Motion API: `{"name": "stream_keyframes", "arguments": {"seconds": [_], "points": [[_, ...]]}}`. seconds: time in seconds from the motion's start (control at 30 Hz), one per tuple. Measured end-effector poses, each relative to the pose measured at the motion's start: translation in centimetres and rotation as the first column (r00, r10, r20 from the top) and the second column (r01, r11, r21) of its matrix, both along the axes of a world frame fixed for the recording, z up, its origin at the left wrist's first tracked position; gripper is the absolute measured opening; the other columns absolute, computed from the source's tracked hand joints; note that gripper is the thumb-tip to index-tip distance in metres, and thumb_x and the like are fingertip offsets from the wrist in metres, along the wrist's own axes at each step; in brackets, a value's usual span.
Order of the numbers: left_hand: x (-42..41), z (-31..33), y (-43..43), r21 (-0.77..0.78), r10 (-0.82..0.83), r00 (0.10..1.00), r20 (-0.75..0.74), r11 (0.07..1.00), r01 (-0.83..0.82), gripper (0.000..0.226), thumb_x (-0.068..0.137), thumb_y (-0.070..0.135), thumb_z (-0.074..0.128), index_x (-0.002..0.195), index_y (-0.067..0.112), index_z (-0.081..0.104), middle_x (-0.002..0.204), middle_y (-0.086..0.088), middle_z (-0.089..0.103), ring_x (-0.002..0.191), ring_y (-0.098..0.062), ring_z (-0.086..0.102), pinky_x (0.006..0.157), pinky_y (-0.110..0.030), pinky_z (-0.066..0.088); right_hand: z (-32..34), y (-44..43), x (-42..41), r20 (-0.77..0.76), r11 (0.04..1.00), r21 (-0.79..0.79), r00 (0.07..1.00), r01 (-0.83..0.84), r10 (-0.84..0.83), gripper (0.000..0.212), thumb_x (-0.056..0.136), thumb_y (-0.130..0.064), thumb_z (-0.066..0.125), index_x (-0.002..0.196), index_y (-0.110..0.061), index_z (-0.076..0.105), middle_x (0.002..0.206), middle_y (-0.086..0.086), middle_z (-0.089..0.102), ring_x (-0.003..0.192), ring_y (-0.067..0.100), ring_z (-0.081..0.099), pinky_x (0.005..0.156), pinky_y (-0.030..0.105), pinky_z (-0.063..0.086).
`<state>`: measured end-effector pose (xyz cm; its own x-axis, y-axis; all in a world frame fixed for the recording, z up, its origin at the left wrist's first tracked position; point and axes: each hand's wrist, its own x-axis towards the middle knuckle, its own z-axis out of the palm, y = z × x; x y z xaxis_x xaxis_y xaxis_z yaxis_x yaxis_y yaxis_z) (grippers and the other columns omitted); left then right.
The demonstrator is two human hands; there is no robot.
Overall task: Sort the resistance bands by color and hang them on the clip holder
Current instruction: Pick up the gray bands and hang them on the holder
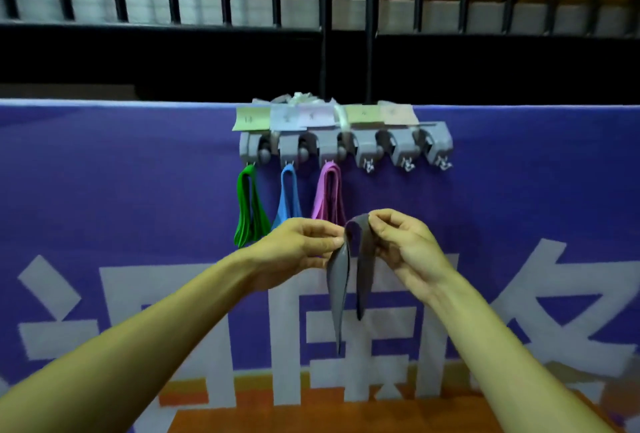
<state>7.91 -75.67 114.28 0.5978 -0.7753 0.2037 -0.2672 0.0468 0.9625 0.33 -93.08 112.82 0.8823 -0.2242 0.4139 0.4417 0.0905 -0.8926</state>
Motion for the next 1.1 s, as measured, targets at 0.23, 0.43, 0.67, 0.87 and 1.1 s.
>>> {"name": "stream_keyframes", "arguments": {"seconds": [0.23, 0.43, 0.67, 0.87, 1.1], "points": [[3.5, 5.6, -6.0, 0.019, 0.211, 0.958, 0.194, 0.976, -0.219, 0.018, 0.091, 0.007, 0.06, 0.104, -0.003, 0.069, 0.084, -0.007, 0.065, 0.075, -0.013, 0.058, 0.07, -0.021, 0.049, 4.6, -3.9, 2.8, -0.094, 0.967, 0.161, 0.978, 0.198, -0.185, 0.009, 0.092, -0.011, 0.06, 0.092, -0.013, 0.069, 0.071, -0.002, 0.071, 0.059, 0.004, 0.064, 0.055, 0.017, 0.051], [6.1, 8.7, -9.4, 0.019, 0.387, 0.64, 0.664, 0.847, -0.532, 0.012, 0.086, 0.014, 0.066, 0.092, 0.013, 0.076, 0.087, 0.006, 0.07, 0.091, -0.01, 0.064, 0.081, -0.024, 0.048, 6.8, -6.0, 6.1, -0.112, 0.919, 0.255, 0.954, 0.3, -0.28, 0.004, 0.087, -0.011, 0.068, 0.09, -0.011, 0.068, 0.057, -0.005, 0.066, 0.043, 0.001, 0.057, 0.041, 0.016, 0.045], [8.6, 10.4, -11.8, 0.033, 0.399, 0.52, 0.756, 0.769, -0.639, 0.011, 0.084, 0.023, 0.067, 0.087, 0.019, 0.077, 0.094, 0.006, 0.072, 0.099, -0.02, 0.061, 0.101, -0.048, 0.039, 8.0, -7.2, 9.5, -0.092, 0.911, 0.268, 0.949, 0.314, -0.301, 0.003, 0.085, -0.012, 0.072, 0.086, -0.01, 0.07, 0.072, 0.001, 0.069, 0.054, 0.006, 0.062, 0.052, 0.022, 0.054], [10.5, 10.4, -12.8, 0.032, 0.409, 0.439, 0.8, 0.701, -0.712, 0.013, 0.087, 0.022, 0.065, 0.093, 0.018, 0.076, 0.098, 0.004, 0.071, 0.098, -0.019, 0.056, 0.1, -0.042, 0.029, 7.3, -8.0, 12.6, -0.108, 0.891, 0.238, 0.923, 0.386, -0.37, 0.003, 0.083, -0.013, 0.073, 0.083, -0.011, 0.07, 0.087, 0.008, 0.073, 0.074, 0.017, 0.067, 0.065, 0.029, 0.059], [12.3, 9.2, -14.2, -0.029, 0.36, 0.261, 0.896, 0.632, -0.774, 0.016, 0.087, 0.021, 0.058, 0.09, 0.022, 0.073, 0.095, 0.001, 0.072, 0.096, -0.024, 0.059, 0.087, -0.041, 0.021, 5.4, -8.5, 15.7, -0.123, 0.847, 0.123, 0.854, 0.518, -0.505, 0.008, 0.079, -0.018, 0.076, 0.073, -0.019, 0.073, 0.088, 0.004, 0.074, 0.091, 0.021, 0.069, 0.08, 0.034, 0.058]]}}
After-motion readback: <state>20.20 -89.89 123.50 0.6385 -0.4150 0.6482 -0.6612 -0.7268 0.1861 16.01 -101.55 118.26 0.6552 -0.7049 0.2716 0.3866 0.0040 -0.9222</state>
